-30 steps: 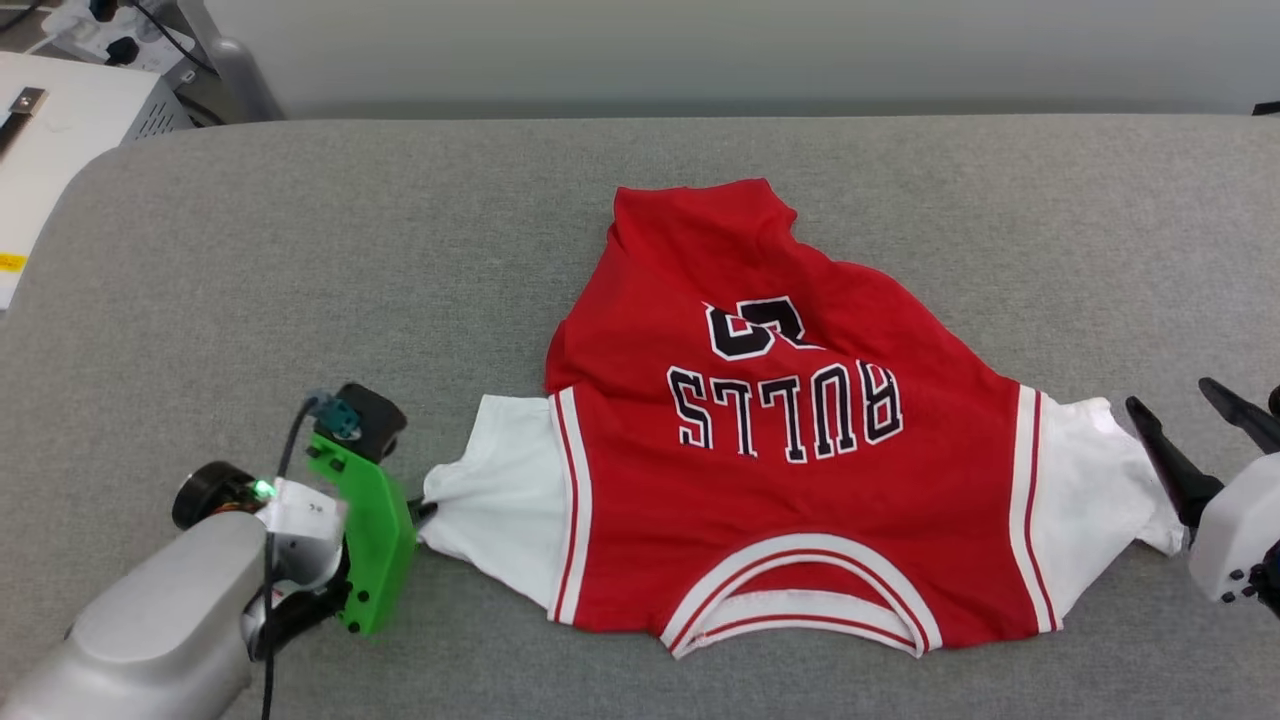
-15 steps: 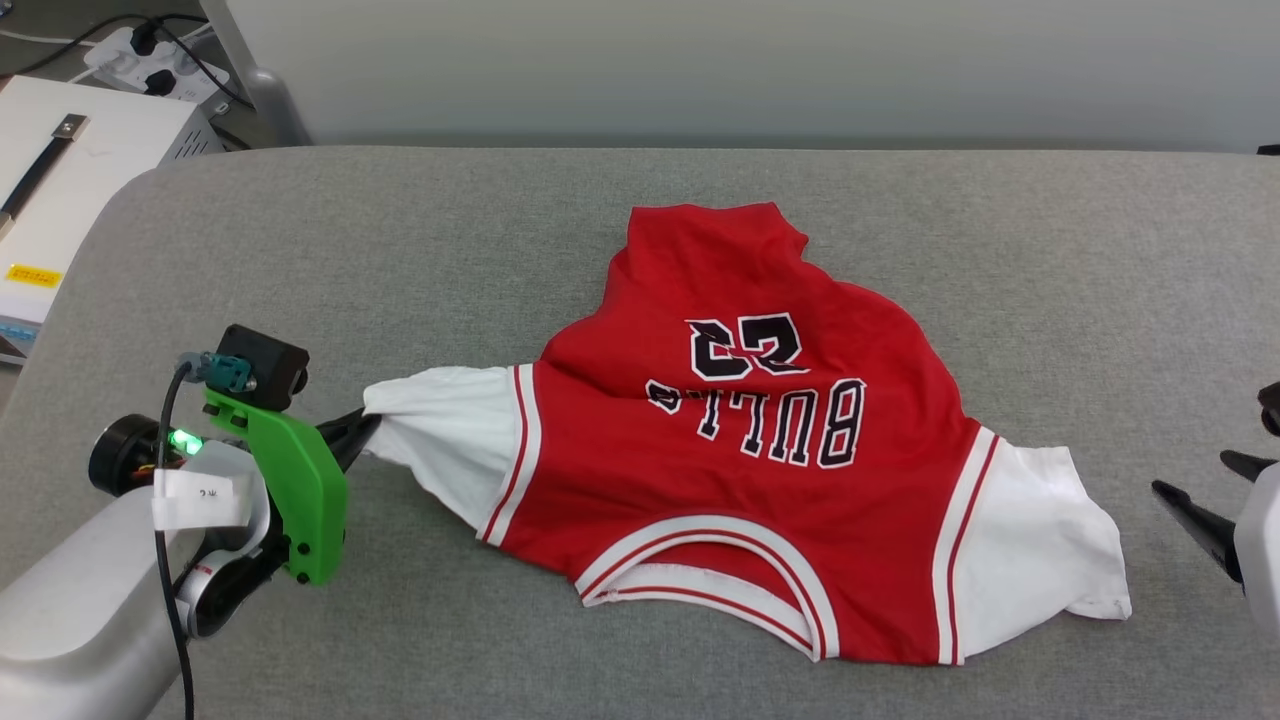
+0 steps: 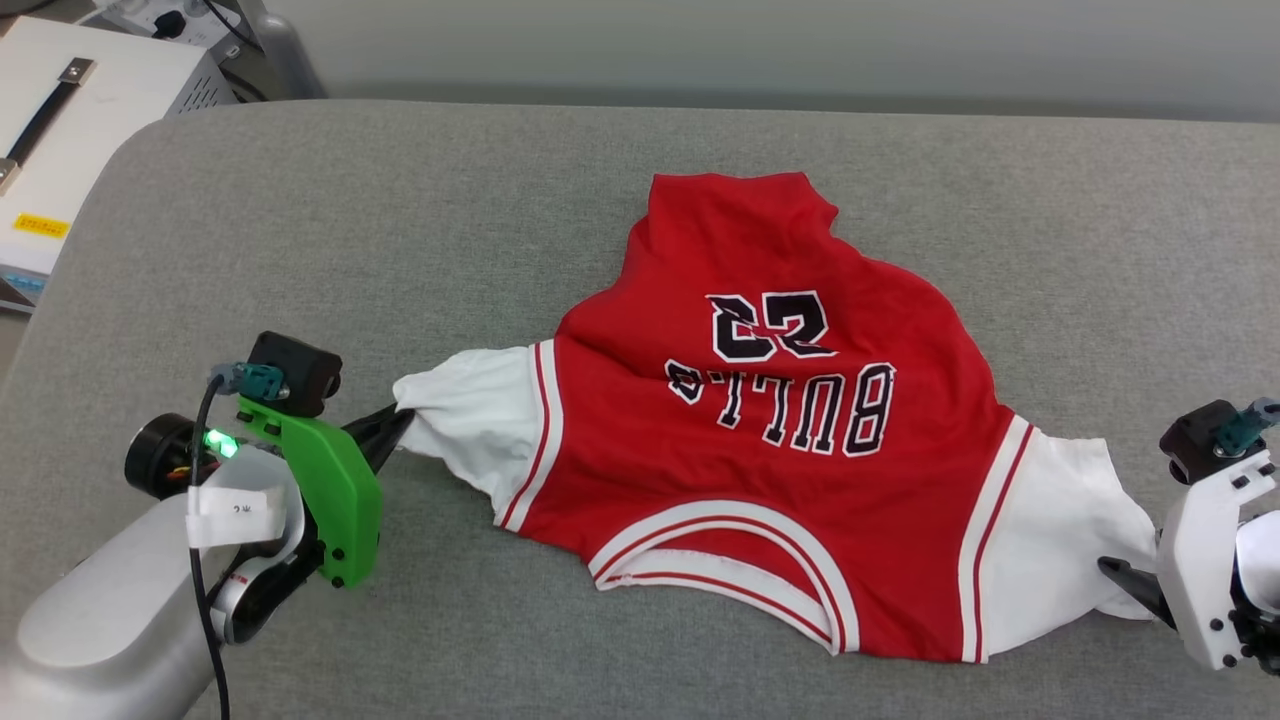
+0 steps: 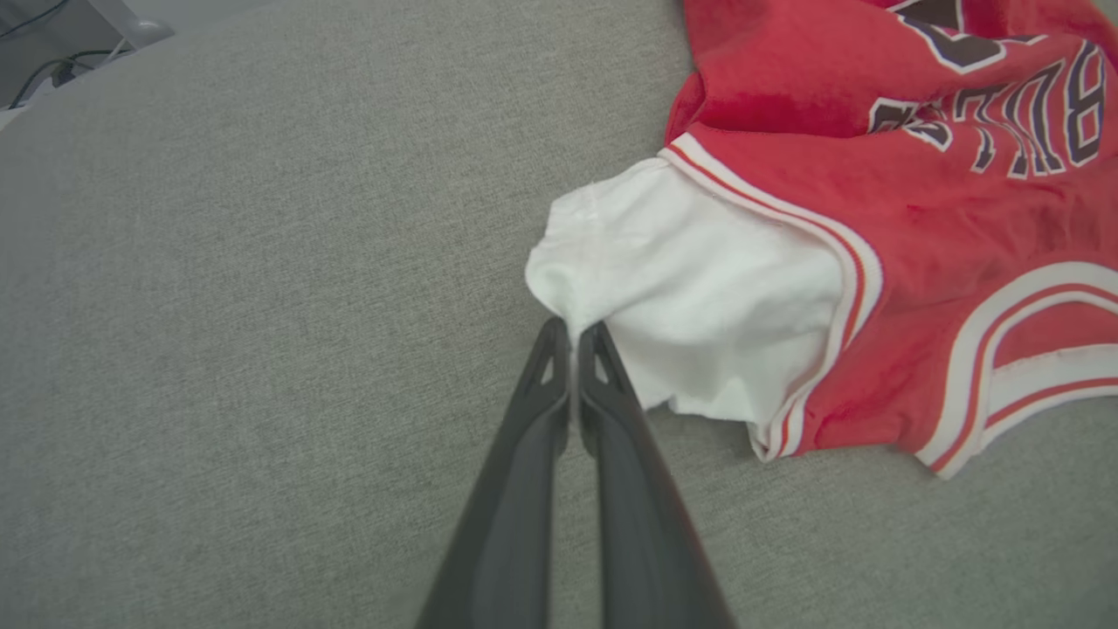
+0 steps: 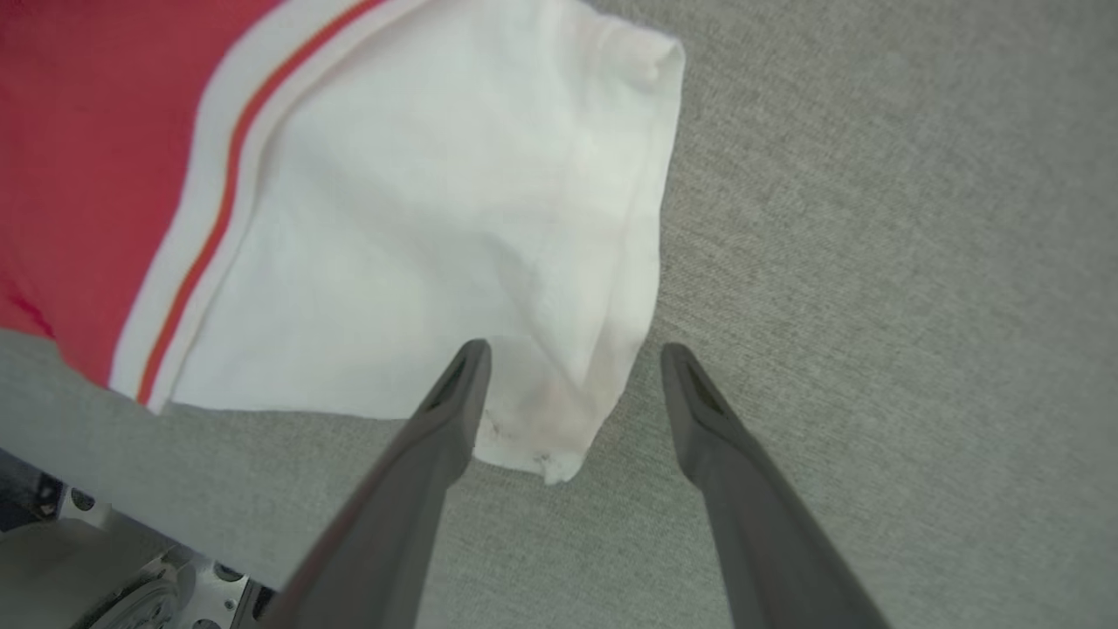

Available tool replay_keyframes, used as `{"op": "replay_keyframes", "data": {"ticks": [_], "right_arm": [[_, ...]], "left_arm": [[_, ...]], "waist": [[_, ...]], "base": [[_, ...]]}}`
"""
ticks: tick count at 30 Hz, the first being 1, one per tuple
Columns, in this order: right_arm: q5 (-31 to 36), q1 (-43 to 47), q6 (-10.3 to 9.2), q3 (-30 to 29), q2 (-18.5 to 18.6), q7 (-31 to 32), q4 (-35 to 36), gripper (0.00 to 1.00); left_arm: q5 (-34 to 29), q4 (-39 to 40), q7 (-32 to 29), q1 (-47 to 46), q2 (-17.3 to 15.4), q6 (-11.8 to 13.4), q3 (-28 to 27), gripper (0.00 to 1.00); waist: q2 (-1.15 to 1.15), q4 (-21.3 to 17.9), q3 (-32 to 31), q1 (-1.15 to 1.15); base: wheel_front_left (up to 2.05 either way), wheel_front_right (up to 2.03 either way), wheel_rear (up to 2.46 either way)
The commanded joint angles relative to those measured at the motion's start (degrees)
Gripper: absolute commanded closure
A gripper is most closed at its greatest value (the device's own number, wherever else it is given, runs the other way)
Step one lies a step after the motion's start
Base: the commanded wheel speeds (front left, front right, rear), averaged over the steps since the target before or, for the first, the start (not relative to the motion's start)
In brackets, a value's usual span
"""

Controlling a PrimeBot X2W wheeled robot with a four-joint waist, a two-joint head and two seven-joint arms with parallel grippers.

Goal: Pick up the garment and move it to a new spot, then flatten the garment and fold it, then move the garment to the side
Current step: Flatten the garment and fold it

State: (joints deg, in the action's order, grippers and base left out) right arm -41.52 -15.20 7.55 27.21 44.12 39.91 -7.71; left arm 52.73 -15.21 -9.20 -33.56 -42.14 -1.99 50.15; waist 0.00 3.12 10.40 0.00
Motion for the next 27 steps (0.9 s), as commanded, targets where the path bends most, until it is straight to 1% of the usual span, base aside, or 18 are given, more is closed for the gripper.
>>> {"op": "replay_keyframes", "data": {"ticks": [1,6,9,12,13,14,18,20,22,24,27], "right_arm": [[0.27,-1.62,-0.06,0.86,-0.54,-0.88,-1.76,0.0],[-0.06,-3.29,-0.06,4.14,-2.24,-3.72,-7.38,0.0],[-0.06,-3.37,-0.06,7.65,-3.08,-4.56,-10.94,0.0],[-1.23,-3.08,-0.06,10.71,-3.55,-5.52,-13.02,0.0],[-1.8,-3.22,-0.06,11.25,-3.78,-6.62,-13.45,0.91],[-2.45,-3.4,-0.06,11.54,-4.03,-7.65,-13.54,1.0],[-3.71,-4.77,-0.06,11.52,-3.62,-13.1,-13.05,1.0],[-5.06,-5.55,-0.06,9.19,-3.13,-16.74,-12.35,1.0],[-5.69,-6.03,-0.06,7.32,-2.48,-18.96,-10.87,1.0],[-7.05,-5.99,-0.06,5.25,-1.98,-20.28,-9.01,1.0],[-6.97,-5.92,-0.06,1.48,-0.24,-22.03,-5.4,1.0]], "left_arm": [[-0.43,0.02,0.58,-0.51,0.73,0.37,0.2,1.0],[-0.82,-0.5,1.4,-1.17,1.84,0.25,0.36,1.0],[-0.83,-0.95,1.93,-1.11,2.32,0.21,0.45,1.0],[-0.61,-1.33,2.5,-0.82,2.7,0.14,0.43,1.0],[-0.51,-1.48,2.77,-0.63,2.76,0.1,0.41,1.0],[-0.33,-1.57,3.12,-0.4,2.78,0.1,0.28,1.0],[0.39,-1.38,5.17,0.85,2.53,0.23,-0.51,1.0],[0.31,-0.55,6.64,1.17,2.09,0.45,-1.1,1.0],[0.54,0.73,8.3,1.46,1.55,0.73,-2.08,1.0],[0.02,2.35,9.67,1.21,0.9,1.24,-2.83,1.0],[-0.92,6.05,11.94,0.16,-0.1,2.52,-4.5,1.0]], "waist": [[0.0,0.65,1.09,0.0],[0.0,1.28,2.6,0.0],[0.0,1.39,3.03,0.0],[0.0,1.45,3.09,0.0],[0.0,1.4,3.01,0.0],[0.0,1.24,2.85,0.0],[0.0,0.62,1.42,0.0],[0.0,0.42,0.36,0.0],[0.0,0.04,-0.86,0.0],[0.0,-0.08,-1.82,0.0],[0.0,-0.33,-3.22,0.0]], "base": [[0.0,0.0,0.0],[0.0,0.0,0.0],[0.0,0.0,0.0],[0.0,0.0,0.0],[0.0,0.0,0.0],[0.0,0.0,0.0],[0.0,0.0,0.0],[0.0,0.0,0.0],[0.0,0.0,0.0],[0.0,0.0,0.0],[0.0,0.0,0.0]]}}
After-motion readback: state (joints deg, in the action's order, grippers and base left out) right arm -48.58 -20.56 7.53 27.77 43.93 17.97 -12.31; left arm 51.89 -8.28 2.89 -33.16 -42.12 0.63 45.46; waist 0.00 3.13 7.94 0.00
